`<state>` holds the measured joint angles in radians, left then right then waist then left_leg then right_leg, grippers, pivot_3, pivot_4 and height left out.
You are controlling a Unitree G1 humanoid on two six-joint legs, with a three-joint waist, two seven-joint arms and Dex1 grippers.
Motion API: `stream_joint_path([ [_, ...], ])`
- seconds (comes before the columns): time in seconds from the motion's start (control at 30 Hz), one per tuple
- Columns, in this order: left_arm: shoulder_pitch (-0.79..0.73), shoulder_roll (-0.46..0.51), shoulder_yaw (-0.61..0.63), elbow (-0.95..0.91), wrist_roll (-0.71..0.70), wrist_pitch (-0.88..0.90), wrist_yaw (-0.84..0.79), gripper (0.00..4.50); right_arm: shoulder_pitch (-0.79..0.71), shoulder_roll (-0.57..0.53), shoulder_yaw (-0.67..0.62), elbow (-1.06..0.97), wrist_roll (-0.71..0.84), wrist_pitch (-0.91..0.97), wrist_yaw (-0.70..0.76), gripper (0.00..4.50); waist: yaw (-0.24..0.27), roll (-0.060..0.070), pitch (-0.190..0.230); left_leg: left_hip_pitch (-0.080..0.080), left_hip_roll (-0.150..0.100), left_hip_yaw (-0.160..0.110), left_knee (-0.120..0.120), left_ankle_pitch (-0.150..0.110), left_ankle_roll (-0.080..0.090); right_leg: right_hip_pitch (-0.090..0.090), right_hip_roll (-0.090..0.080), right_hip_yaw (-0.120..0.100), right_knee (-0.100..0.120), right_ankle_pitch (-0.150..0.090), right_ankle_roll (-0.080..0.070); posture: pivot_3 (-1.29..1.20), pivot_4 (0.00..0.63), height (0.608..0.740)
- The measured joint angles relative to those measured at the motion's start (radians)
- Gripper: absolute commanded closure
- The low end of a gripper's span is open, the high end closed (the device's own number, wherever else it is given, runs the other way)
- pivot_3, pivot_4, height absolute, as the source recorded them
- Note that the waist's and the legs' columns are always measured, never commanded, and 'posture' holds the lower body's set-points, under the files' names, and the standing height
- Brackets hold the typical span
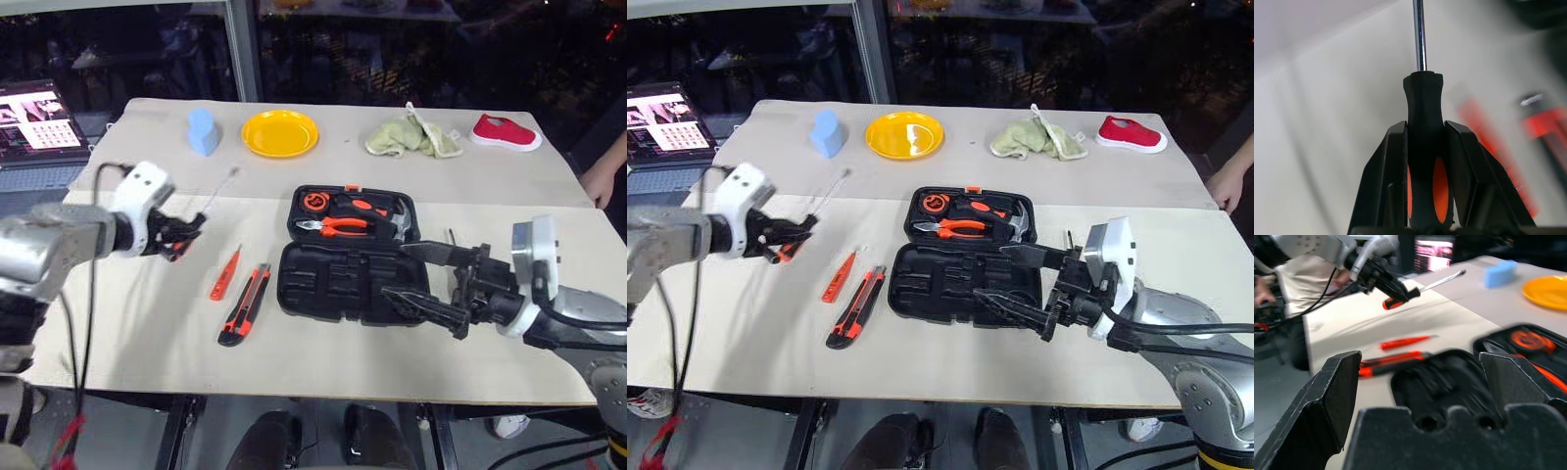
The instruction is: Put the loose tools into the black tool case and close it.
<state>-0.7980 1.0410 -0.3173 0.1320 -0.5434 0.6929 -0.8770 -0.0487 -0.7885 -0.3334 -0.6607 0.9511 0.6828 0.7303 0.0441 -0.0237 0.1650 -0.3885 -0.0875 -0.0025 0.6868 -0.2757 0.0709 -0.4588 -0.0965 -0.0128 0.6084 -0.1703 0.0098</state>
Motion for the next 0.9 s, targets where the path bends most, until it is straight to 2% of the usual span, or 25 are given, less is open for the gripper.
stream_joint_path([
  [0.07,-0.102,-0.095,-0.086,0.083,0.103,-0.144,-0.172,3.82,0.048,-0.003,-0.05,0.003,-0.004,0.0,-0.015,0.0,-0.001,0.0,0.0,-0.004,-0.001,0.0,0.001,0.002,0.003,-0.002,0.001,-0.002,0.0,0.001,0.001,0.0,0.15,0.74],
  [0.13,-0.157,-0.159,-0.136,0.124,0.165,-0.242,-0.269,3.82,0.069,-0.003,-0.077,0.003,-0.005,0.0,-0.021,0.0,-0.004,-0.001,0.0,-0.008,-0.001,-0.001,0.004,0.001,0.004,-0.003,0.002,-0.002,-0.001,0.002,0.002,0.0,0.15,0.74],
  [0.17,-0.212,-0.228,-0.176,0.187,0.228,-0.33,-0.342,3.82,0.098,-0.004,-0.1,0.004,-0.011,0.0,-0.025,0.0,-0.004,-0.001,0.0,-0.009,-0.001,-0.001,0.007,0.0,0.006,-0.002,0.002,-0.003,-0.001,0.002,0.003,0.0,0.15,0.74],
  [0.27,-0.299,-0.38,-0.24,0.309,0.333,-0.473,-0.441,3.82,0.138,-0.003,-0.129,0.016,-0.031,-0.001,-0.035,0.0,-0.006,-0.001,0.001,-0.011,-0.001,0.001,0.01,-0.002,0.012,-0.001,0.0,-0.001,-0.009,0.004,0.007,0.0,0.15,0.74],
  [0.4,-0.371,-0.524,-0.291,0.49,0.478,-0.603,-0.461,3.82,0.132,-0.003,-0.131,0.046,-0.076,-0.016,-0.05,0.0,-0.021,-0.001,0.001,-0.011,-0.001,0.003,0.015,-0.006,0.019,0.001,0.0,0.0,-0.013,0.009,0.013,0.0,0.15,0.74],
  [0.53,-0.418,-0.661,-0.296,0.652,0.583,-0.675,-0.441,3.82,0.111,0.011,-0.135,0.059,-0.099,-0.022,-0.092,0.0,-0.014,-0.002,0.001,-0.013,-0.002,0.003,0.019,-0.009,0.027,0.002,0.0,-0.001,-0.013,0.012,0.017,0.0,0.15,0.74],
  [0.63,-0.424,-0.724,-0.296,0.735,0.641,-0.723,-0.423,3.82,0.101,0.015,-0.15,0.044,-0.096,-0.022,-0.123,0.0,-0.01,-0.002,0.001,-0.015,-0.002,0.004,0.022,-0.007,0.024,0.0,0.0,0.0,-0.013,0.012,0.018,0.0,0.15,0.74],
  [0.9,-0.459,-0.764,-0.266,0.856,0.722,-0.765,-0.401,3.82,0.141,0.016,-0.176,0.003,-0.071,-0.022,-0.142,0.0,-0.002,-0.001,0.001,-0.017,-0.003,0.004,0.028,-0.009,0.027,0.002,0.0,0.0,-0.013,0.015,0.022,0.0,0.15,0.74],
])
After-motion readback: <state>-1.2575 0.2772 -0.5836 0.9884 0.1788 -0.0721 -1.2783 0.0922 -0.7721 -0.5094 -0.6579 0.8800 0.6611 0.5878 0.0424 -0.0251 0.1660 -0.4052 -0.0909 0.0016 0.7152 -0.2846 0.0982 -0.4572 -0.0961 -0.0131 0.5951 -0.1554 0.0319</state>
